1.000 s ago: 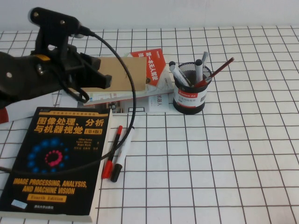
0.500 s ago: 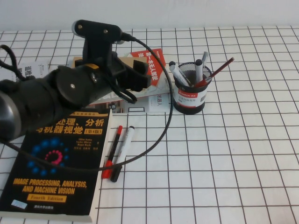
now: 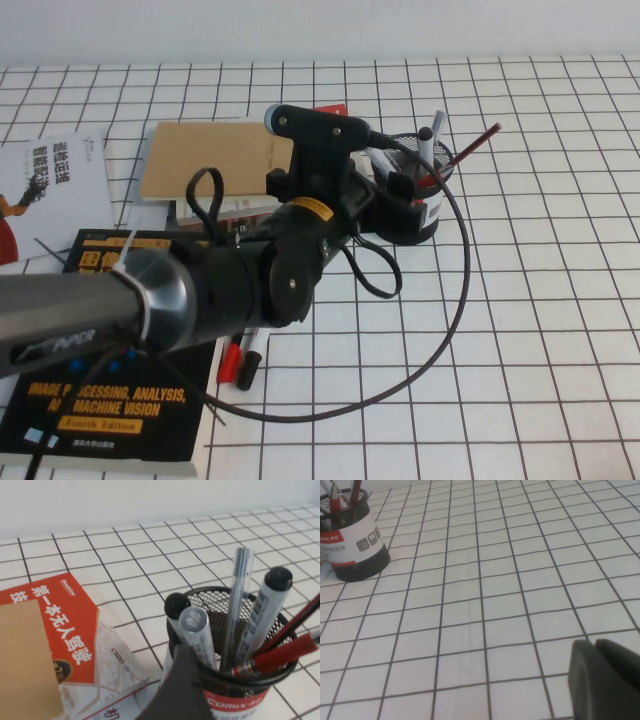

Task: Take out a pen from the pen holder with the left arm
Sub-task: 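Take a marker out of the pen holder and lay it on the table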

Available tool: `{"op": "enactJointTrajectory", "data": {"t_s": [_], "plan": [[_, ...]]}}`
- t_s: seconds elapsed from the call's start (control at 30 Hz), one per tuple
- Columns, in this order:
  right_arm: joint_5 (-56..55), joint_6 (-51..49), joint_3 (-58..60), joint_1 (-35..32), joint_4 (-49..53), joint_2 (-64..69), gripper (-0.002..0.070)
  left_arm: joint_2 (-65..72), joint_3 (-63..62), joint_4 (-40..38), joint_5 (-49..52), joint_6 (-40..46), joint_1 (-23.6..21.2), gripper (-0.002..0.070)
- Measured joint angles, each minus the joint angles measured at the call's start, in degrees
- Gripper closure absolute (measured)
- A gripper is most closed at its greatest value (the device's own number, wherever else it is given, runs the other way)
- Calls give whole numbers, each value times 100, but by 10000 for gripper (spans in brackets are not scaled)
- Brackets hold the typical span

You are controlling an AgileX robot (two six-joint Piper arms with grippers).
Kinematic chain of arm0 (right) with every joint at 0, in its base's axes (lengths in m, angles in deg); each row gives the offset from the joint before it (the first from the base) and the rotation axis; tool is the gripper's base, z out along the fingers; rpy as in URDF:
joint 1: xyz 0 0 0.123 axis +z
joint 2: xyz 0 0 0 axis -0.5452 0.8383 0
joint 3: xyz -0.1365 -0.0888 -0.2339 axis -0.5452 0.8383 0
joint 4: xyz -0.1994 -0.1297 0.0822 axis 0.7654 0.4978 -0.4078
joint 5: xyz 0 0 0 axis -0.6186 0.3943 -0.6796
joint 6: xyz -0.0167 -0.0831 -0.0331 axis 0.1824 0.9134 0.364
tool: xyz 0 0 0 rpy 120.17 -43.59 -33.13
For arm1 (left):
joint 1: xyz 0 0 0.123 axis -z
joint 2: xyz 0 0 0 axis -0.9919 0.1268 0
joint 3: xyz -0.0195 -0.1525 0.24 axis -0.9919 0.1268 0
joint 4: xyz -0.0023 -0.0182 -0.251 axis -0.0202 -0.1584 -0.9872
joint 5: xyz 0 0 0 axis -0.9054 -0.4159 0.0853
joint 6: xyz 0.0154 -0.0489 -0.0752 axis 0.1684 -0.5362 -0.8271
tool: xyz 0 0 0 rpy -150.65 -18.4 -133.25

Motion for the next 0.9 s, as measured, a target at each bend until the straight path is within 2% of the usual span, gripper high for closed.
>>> {"op": "enactJointTrajectory", "data": {"t_s": [0.3,0.53,0.8,0.9], "plan": [[0,0,0,0,0,0,692,587,-9,304,-1481,-1072,12,120],[0,0,0,0,0,0,692,935,-62,561,-1807,-1796,12,120],[0,0,0,0,0,0,692,1174,-497,608,-1830,-1885,12,120],[0,0,0,0,0,0,692,1186,-548,708,-1819,-1885,12,151]]}}
